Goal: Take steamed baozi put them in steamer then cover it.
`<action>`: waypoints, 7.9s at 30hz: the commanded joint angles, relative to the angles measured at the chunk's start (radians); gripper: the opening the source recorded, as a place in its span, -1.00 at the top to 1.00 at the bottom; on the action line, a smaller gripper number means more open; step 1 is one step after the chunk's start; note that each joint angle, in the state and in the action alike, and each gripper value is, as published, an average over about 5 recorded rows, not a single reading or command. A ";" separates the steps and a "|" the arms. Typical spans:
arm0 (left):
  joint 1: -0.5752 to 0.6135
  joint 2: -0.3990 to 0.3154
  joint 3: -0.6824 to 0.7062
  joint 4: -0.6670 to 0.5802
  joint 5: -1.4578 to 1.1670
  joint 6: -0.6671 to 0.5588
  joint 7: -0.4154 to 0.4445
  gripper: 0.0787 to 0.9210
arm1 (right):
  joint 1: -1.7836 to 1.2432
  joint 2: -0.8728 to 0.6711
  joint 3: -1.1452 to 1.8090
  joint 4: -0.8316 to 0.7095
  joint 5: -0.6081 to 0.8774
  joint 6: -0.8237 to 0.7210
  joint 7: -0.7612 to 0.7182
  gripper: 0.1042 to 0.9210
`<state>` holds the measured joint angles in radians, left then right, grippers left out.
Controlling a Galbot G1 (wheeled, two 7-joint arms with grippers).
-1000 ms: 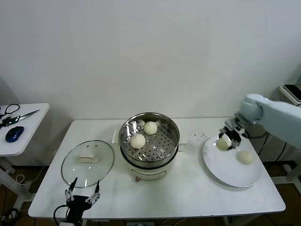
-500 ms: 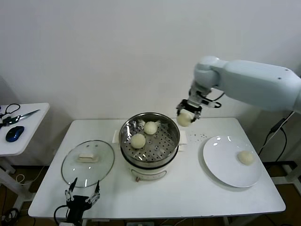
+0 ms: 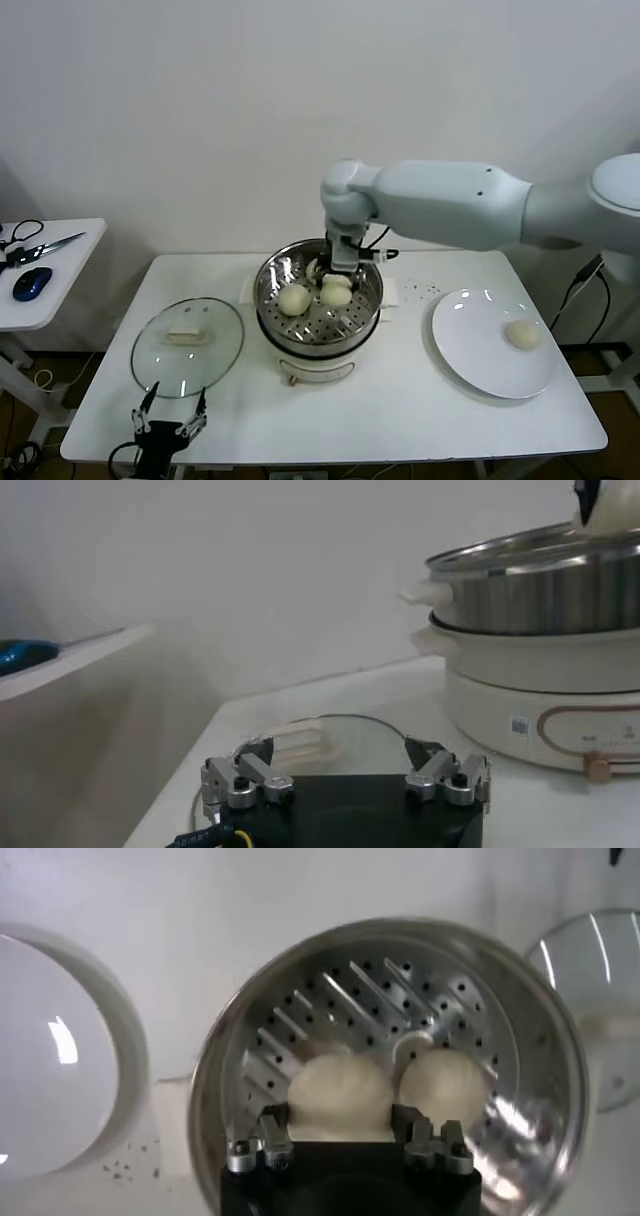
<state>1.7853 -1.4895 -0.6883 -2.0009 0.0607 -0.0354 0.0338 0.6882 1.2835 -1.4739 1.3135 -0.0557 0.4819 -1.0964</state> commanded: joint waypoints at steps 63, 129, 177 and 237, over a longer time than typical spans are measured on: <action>-0.015 -0.007 0.001 -0.036 0.026 0.025 0.002 -0.77 | -0.648 -0.788 0.587 -0.314 -0.036 -0.523 -0.027 -0.76; -0.001 -0.004 0.034 -0.034 0.036 0.011 0.003 -0.77 | 0.142 -0.340 -0.116 -0.389 0.680 -0.623 -0.037 -0.43; -0.008 0.020 0.020 -0.009 -0.029 -0.009 0.003 -0.77 | -0.054 0.076 -0.257 -0.336 0.845 -0.775 0.106 -0.47; -0.129 0.048 -0.120 -0.097 0.965 0.030 -0.010 -0.77 | -1.796 -0.497 1.902 0.335 0.680 -0.337 0.903 -0.76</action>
<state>1.6833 -1.4812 -0.7752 -2.0894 0.4150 -0.0134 0.0232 -0.5116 0.6816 -0.1990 1.5300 0.7144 0.1365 -0.2673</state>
